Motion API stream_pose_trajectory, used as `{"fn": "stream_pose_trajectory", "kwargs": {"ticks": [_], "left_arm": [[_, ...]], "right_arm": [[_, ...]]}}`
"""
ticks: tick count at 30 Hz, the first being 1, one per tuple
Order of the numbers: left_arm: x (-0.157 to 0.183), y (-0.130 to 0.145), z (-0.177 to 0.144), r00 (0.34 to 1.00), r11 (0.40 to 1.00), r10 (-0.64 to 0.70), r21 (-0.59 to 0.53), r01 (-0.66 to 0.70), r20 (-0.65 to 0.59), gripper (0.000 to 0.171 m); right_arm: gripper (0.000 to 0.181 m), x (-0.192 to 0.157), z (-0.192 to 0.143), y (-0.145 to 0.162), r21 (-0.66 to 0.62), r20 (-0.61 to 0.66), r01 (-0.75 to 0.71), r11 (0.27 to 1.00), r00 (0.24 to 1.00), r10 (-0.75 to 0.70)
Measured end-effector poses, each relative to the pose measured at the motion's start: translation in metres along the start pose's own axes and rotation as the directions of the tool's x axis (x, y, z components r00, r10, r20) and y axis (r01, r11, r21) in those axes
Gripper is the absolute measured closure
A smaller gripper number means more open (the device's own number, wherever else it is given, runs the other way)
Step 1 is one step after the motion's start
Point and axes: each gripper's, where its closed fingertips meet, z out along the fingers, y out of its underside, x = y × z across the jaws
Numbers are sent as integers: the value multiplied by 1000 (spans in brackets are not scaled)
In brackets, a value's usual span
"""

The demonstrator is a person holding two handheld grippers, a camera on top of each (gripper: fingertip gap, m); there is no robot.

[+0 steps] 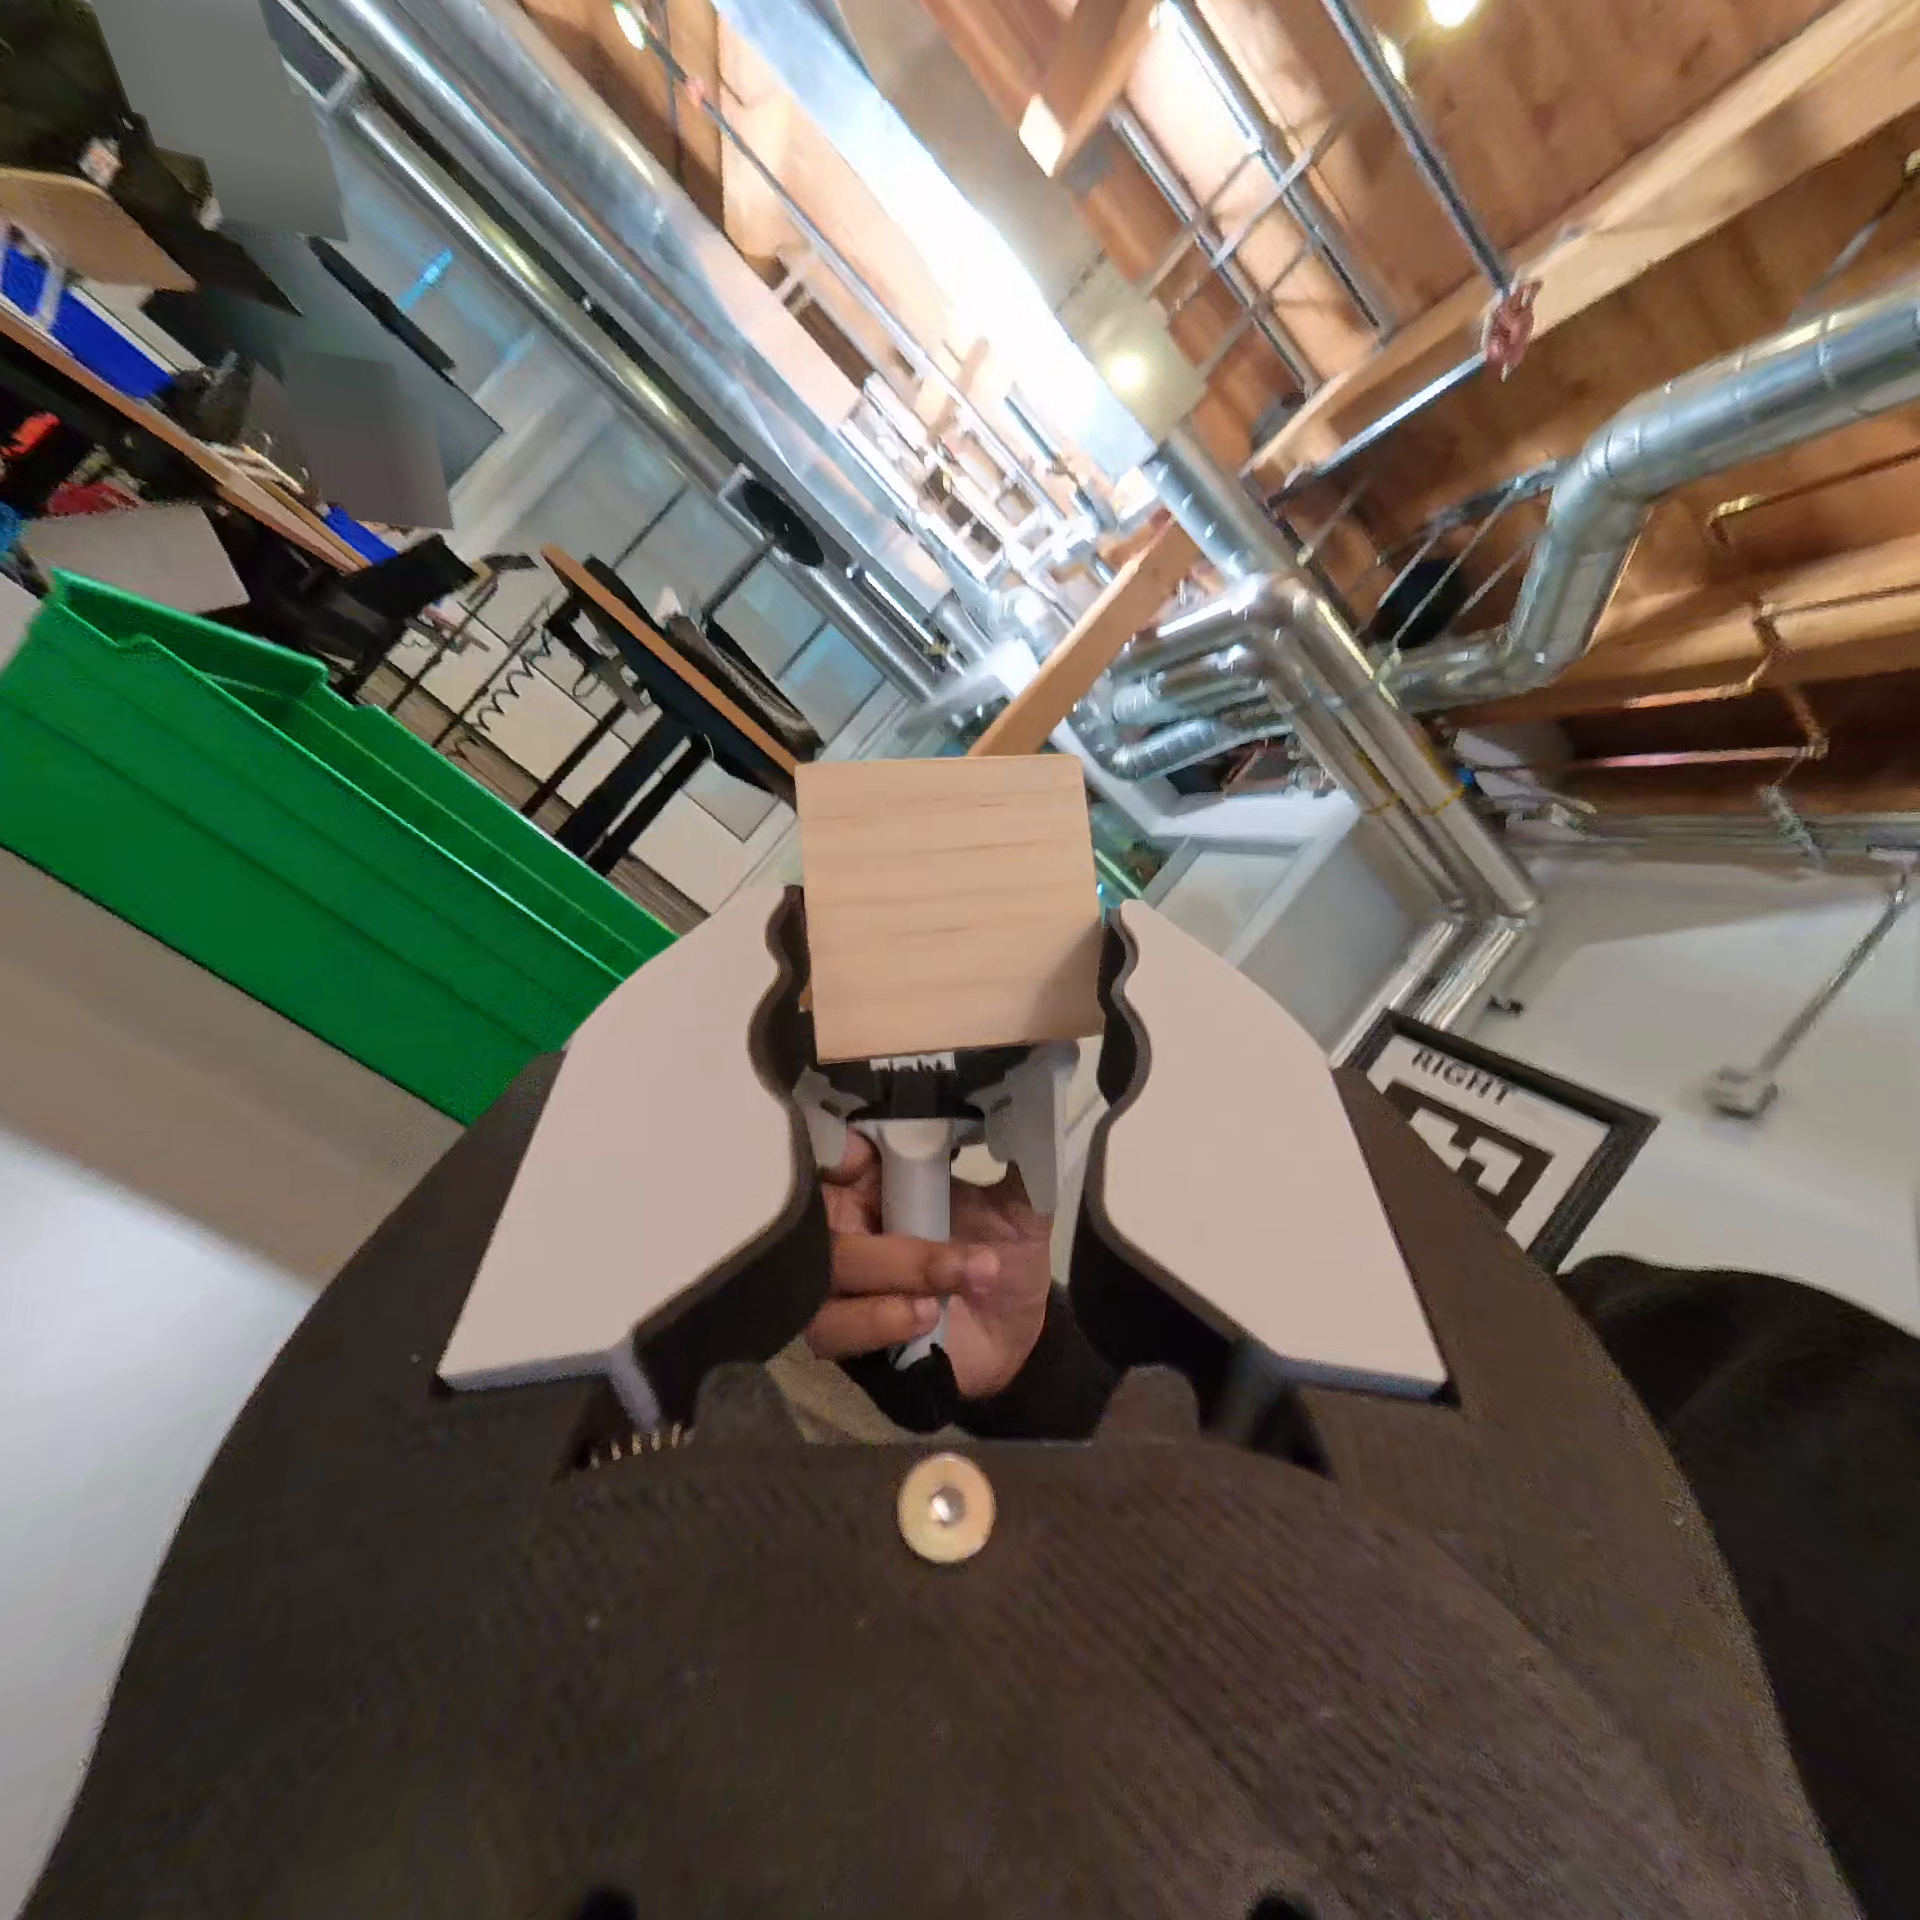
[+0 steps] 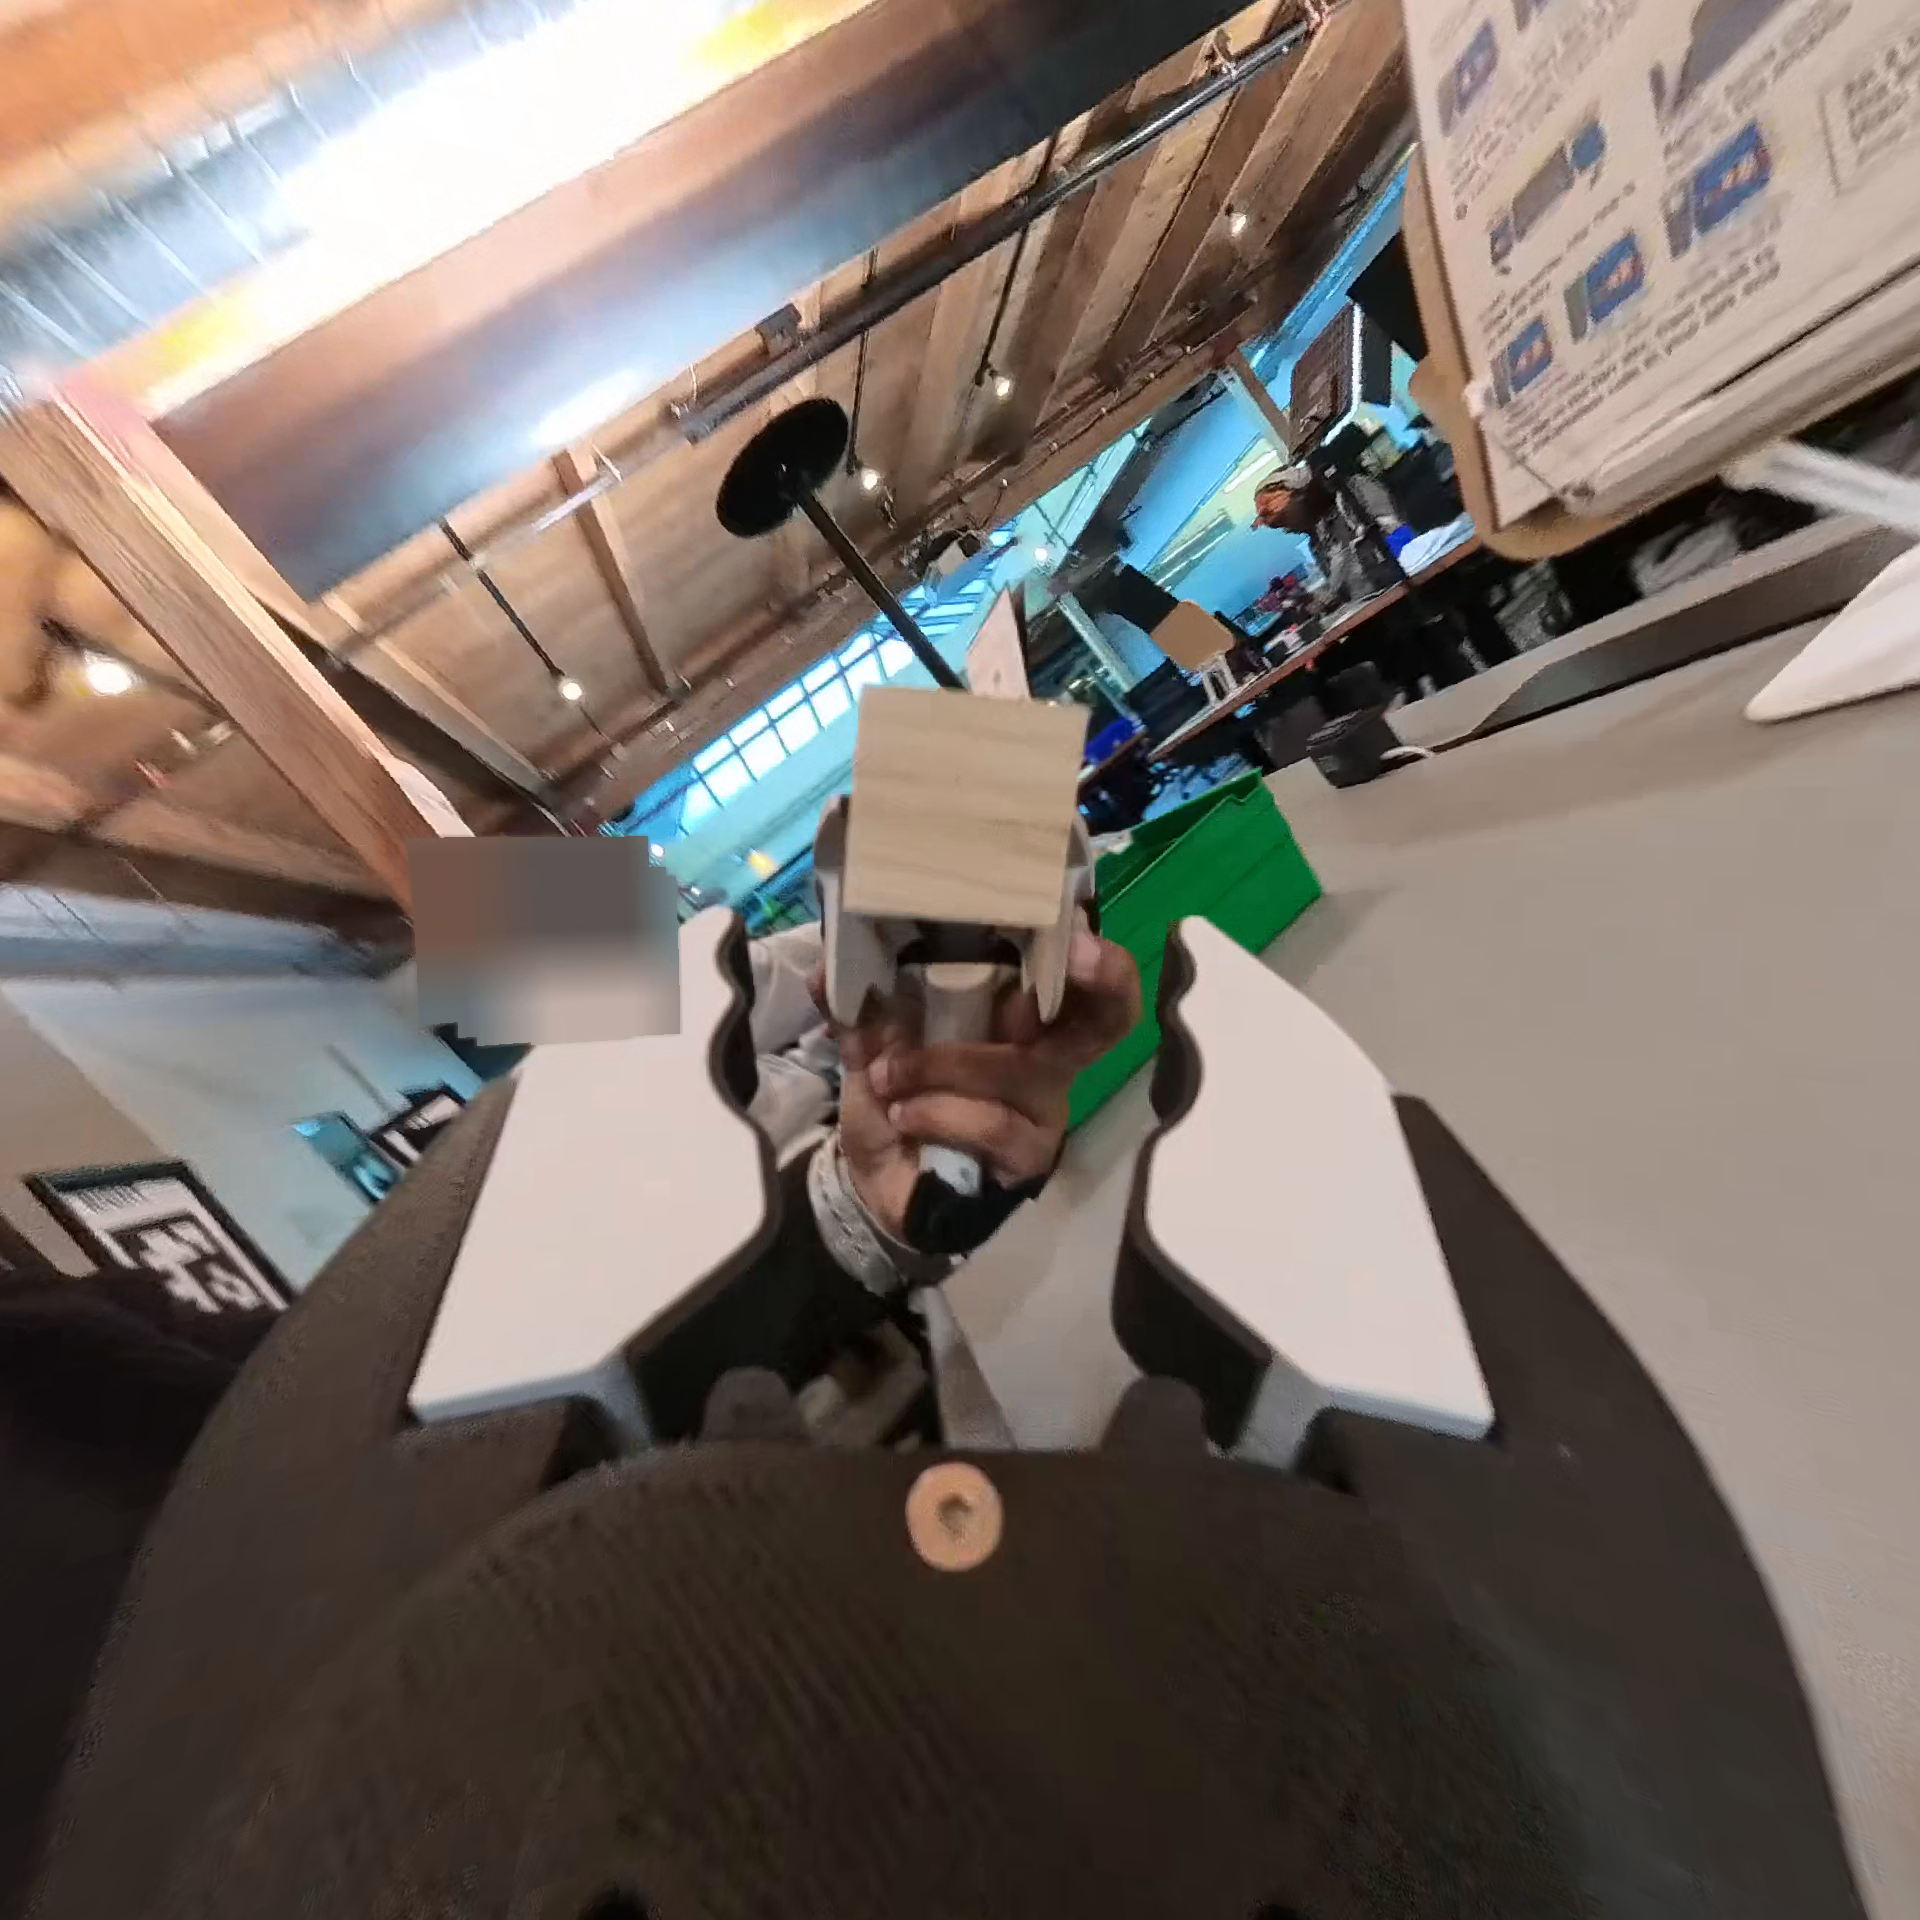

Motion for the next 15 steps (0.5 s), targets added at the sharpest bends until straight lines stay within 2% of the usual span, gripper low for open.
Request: {"fn": "stream_pose_trajectory", "kwargs": {"ticks": [4,15], "left_arm": [[0,25,10,999,997,34,-71,-34,-2,117],[-3,34,11,1000,996,28,-81,-27,6,117]], "right_arm": [[106,8,-2,1,-4,-5,-72,997,997,72],[112,0,2,10,-65,35,-70,995,997,72]]}}
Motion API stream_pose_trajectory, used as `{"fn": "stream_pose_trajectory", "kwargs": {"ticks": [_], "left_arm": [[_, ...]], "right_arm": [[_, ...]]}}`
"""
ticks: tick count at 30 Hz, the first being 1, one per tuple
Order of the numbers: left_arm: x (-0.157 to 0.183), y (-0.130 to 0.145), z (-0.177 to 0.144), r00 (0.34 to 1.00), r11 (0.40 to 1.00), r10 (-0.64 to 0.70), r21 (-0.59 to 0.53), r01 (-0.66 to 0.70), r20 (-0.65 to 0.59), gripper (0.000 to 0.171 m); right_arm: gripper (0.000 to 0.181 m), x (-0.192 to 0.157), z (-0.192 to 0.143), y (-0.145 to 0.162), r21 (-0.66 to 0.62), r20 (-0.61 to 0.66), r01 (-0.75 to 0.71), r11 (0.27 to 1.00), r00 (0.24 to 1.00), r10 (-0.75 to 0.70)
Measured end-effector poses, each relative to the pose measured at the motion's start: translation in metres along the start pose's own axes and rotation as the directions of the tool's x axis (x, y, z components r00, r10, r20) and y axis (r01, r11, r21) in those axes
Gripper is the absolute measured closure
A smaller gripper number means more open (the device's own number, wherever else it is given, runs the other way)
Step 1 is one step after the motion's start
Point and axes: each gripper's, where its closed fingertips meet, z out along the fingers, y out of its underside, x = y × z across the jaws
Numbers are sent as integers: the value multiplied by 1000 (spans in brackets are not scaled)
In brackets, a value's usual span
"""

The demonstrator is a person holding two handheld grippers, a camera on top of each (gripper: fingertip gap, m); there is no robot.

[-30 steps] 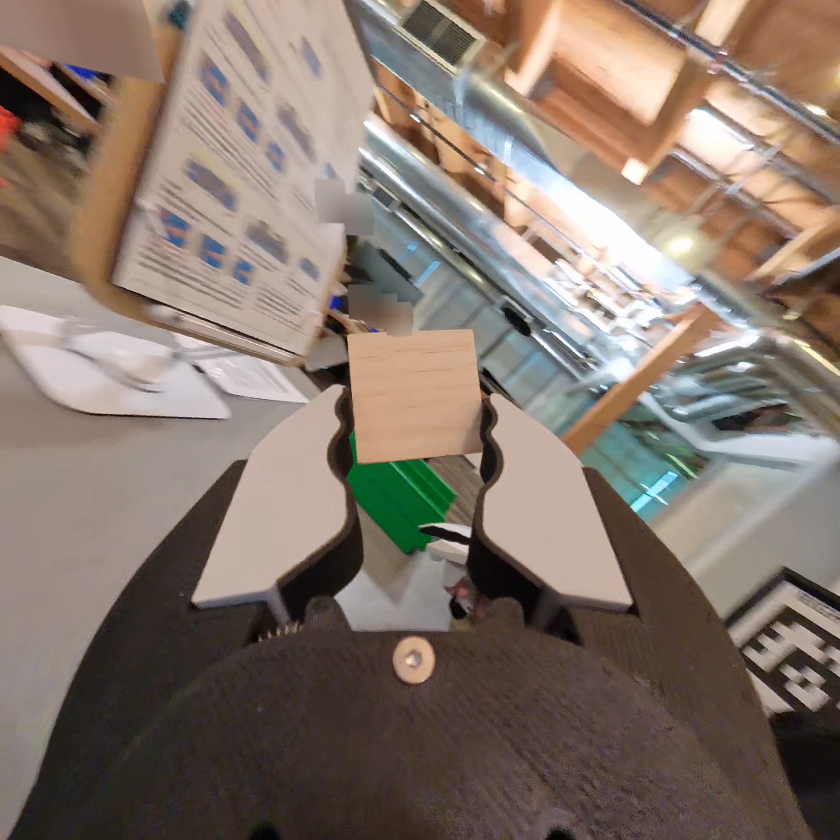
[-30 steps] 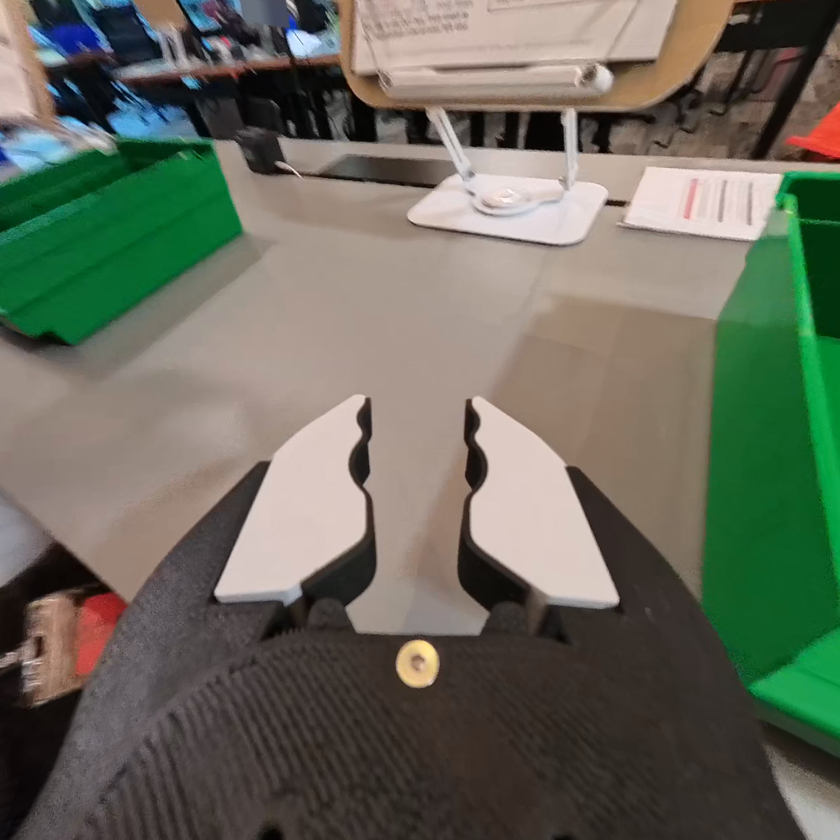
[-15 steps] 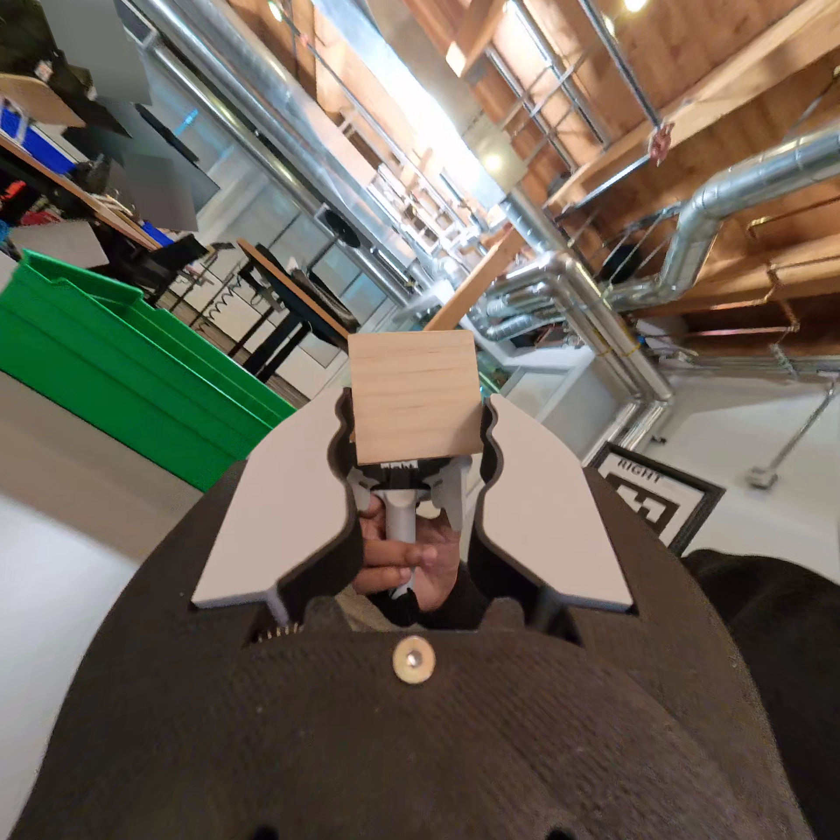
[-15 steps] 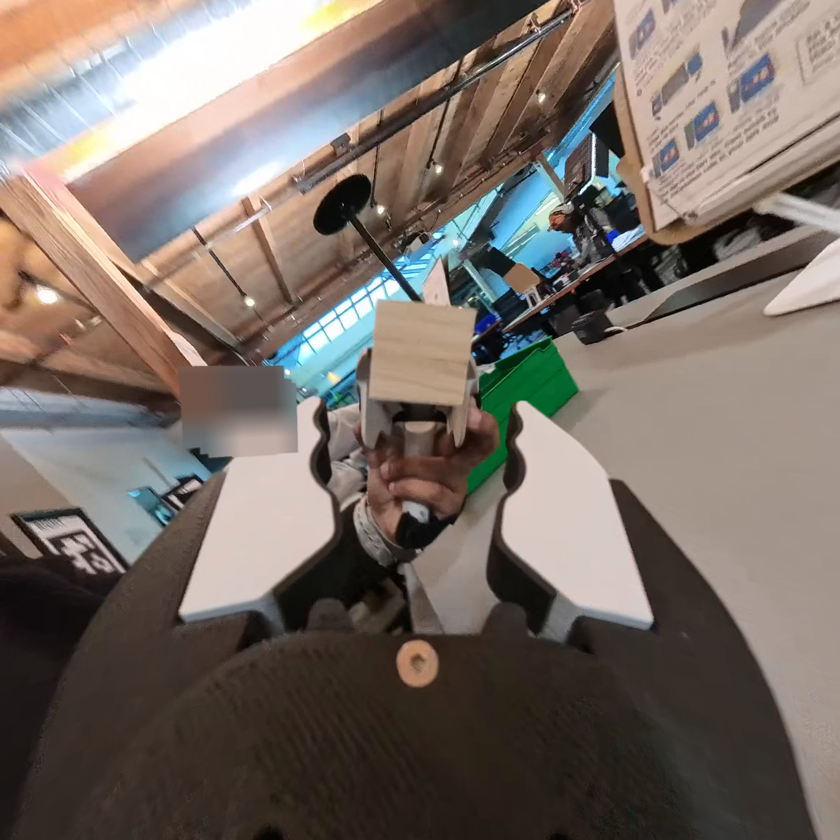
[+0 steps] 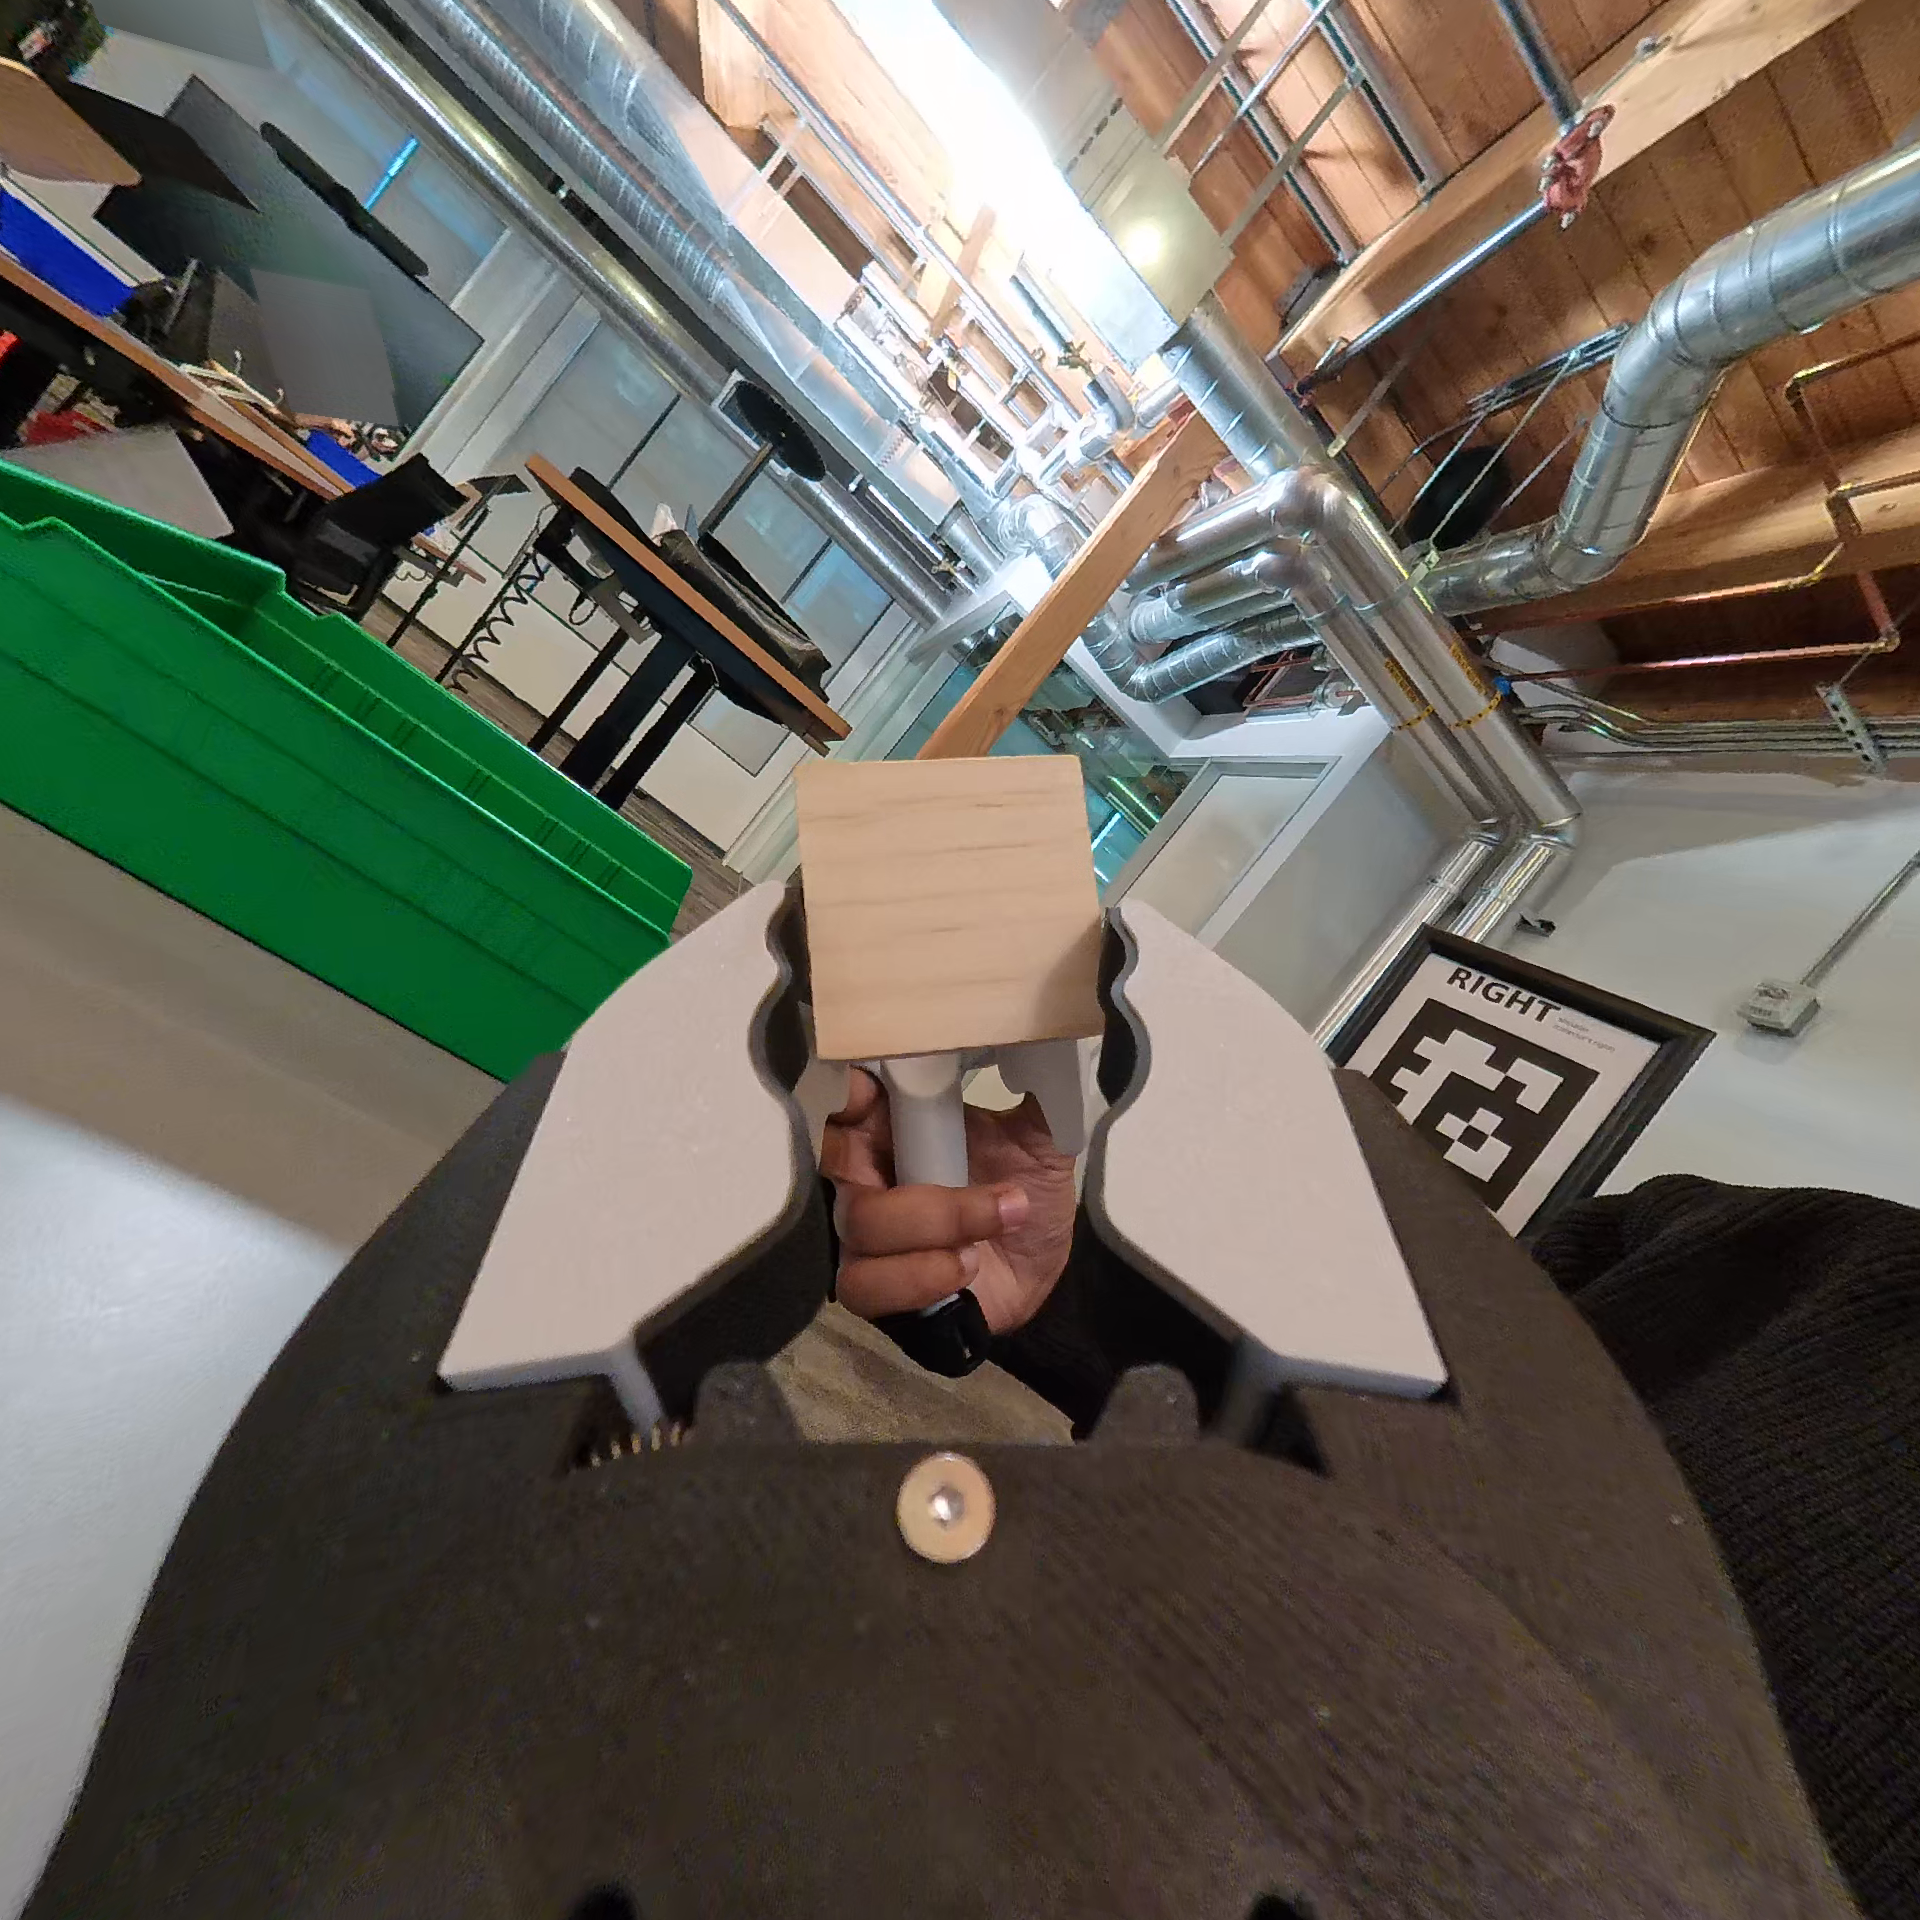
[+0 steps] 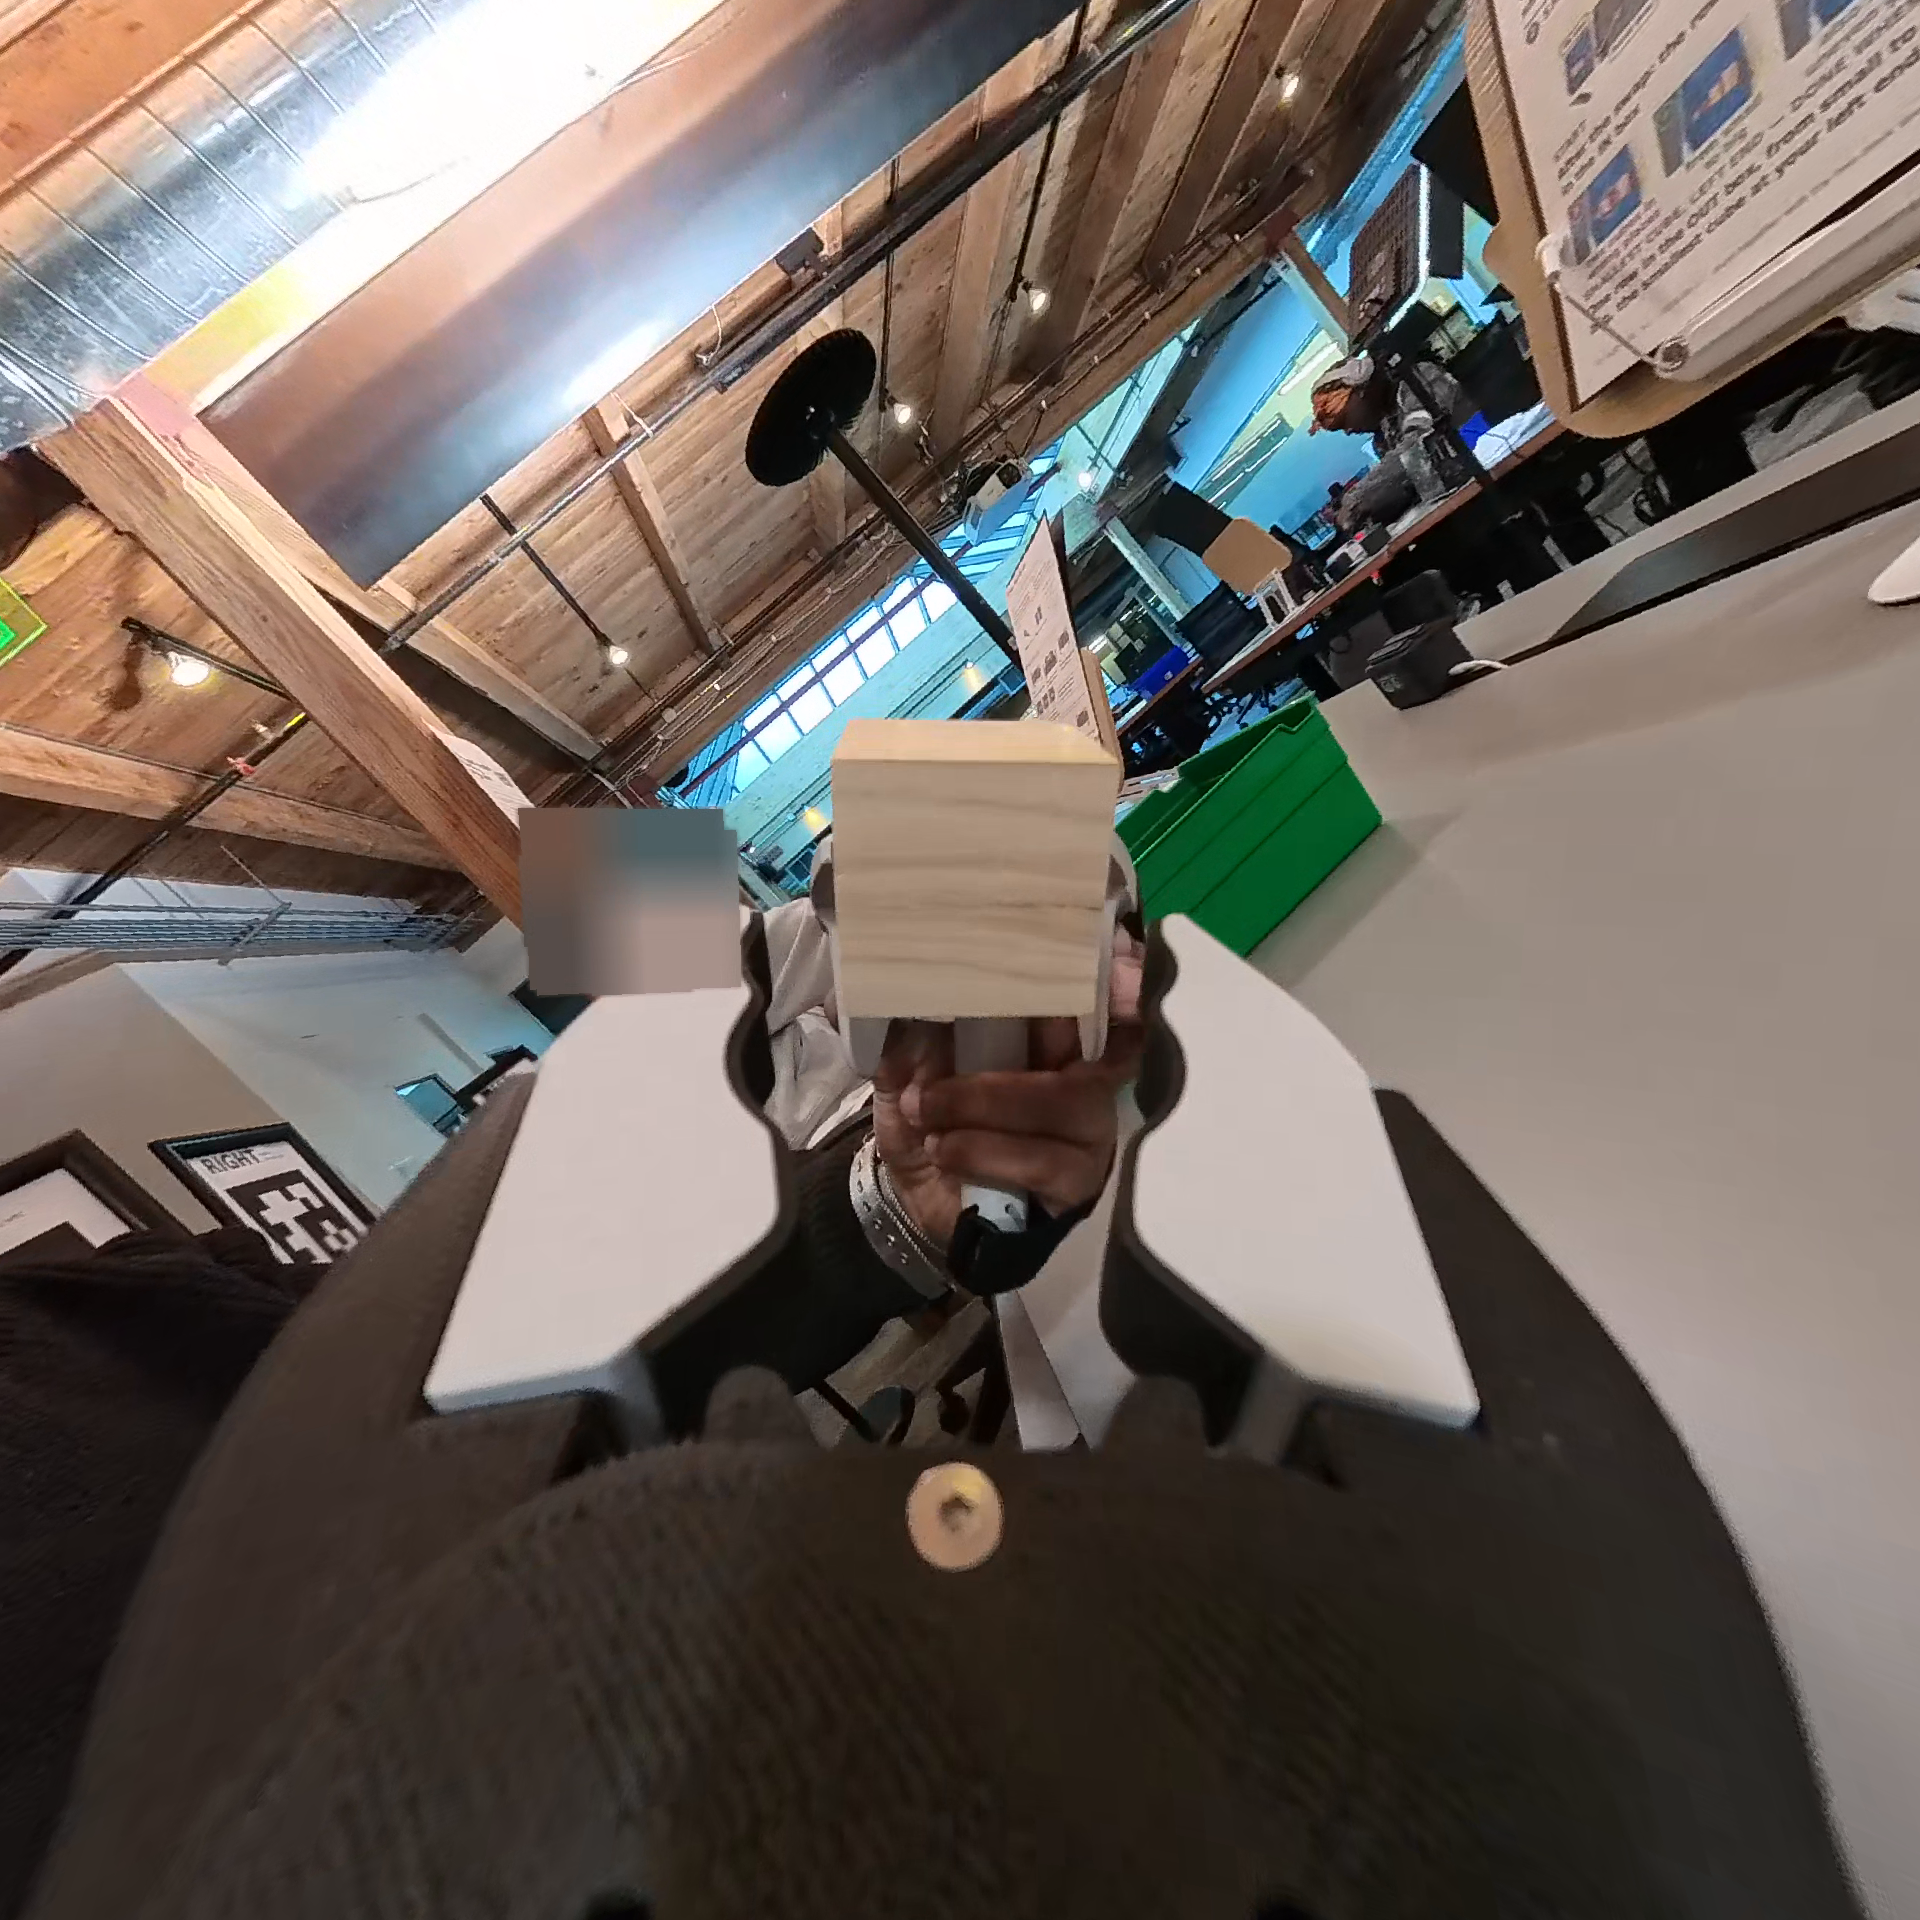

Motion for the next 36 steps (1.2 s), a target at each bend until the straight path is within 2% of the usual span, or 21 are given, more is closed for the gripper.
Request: {"fn": "stream_pose_trajectory", "kwargs": {"ticks": [6,11,20,24,31,36], "left_arm": [[-1,12,5,1000,999,-13,-30,12,-5,117],[0,15,7,1000,999,-19,-37,19,-16,116],[0,17,7,1000,999,-15,-29,14,-19,117],[-2,19,9,1000,998,1,-57,0,26,117],[-12,25,7,996,991,-26,-132,37,81,117],[-14,27,6,994,988,16,-156,1,104,117]], "right_arm": [[114,0,2,5,-22,11,-10,1000,1000,10],[126,1,2,6,-32,9,-4,999,1000,4],[126,2,0,7,-47,1,7,999,1000,-7],[126,3,-2,2,-32,-9,13,999,1000,-13],[126,10,-5,8,-117,-70,101,988,992,-110],[126,11,-5,8,-124,-66,92,988,993,-101]]}}
